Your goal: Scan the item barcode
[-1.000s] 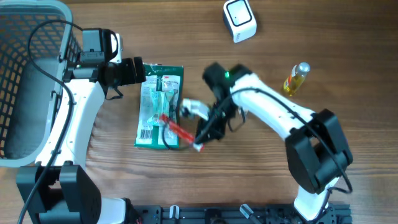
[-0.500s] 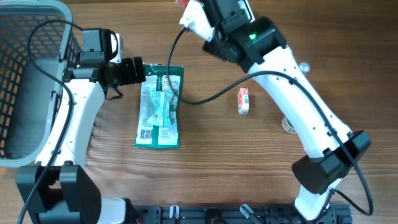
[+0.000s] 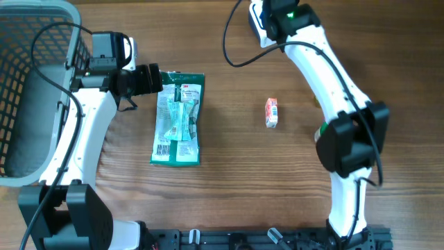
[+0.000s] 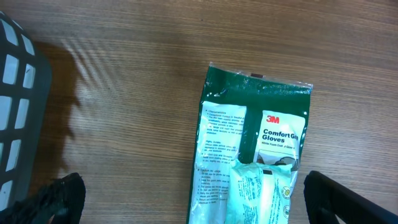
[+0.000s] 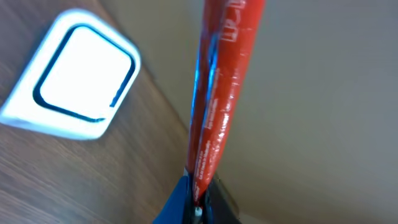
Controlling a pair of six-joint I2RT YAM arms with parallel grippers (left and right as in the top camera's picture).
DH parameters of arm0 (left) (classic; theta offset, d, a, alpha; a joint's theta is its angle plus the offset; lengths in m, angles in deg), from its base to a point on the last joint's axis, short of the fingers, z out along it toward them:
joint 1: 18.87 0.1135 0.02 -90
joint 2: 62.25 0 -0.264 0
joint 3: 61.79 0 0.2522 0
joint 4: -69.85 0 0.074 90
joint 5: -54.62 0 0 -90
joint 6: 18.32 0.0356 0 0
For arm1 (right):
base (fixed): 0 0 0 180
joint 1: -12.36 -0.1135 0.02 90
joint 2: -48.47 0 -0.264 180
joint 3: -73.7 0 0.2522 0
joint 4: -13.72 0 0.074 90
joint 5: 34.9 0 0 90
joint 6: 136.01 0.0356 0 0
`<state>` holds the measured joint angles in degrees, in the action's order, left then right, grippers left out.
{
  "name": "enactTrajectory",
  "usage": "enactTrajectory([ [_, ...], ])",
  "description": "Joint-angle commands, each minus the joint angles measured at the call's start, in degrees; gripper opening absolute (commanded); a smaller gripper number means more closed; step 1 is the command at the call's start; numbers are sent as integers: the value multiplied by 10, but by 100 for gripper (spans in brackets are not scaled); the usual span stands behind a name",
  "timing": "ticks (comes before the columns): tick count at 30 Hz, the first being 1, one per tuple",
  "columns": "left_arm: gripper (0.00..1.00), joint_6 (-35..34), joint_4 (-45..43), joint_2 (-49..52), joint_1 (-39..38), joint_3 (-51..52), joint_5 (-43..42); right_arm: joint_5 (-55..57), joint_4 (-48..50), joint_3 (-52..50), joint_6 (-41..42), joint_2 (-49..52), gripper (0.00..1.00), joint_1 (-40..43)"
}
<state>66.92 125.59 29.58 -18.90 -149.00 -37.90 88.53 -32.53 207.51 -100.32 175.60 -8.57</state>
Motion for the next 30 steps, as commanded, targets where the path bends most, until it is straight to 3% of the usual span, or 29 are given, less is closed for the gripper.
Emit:
enactTrajectory([
  [1,100,9,-2,-2,2,-4,-5,43,2,4,-32,43,4,5],
  [30,100,9,-2,-2,2,-4,-5,120,-36,2,-42,134,4,21],
])
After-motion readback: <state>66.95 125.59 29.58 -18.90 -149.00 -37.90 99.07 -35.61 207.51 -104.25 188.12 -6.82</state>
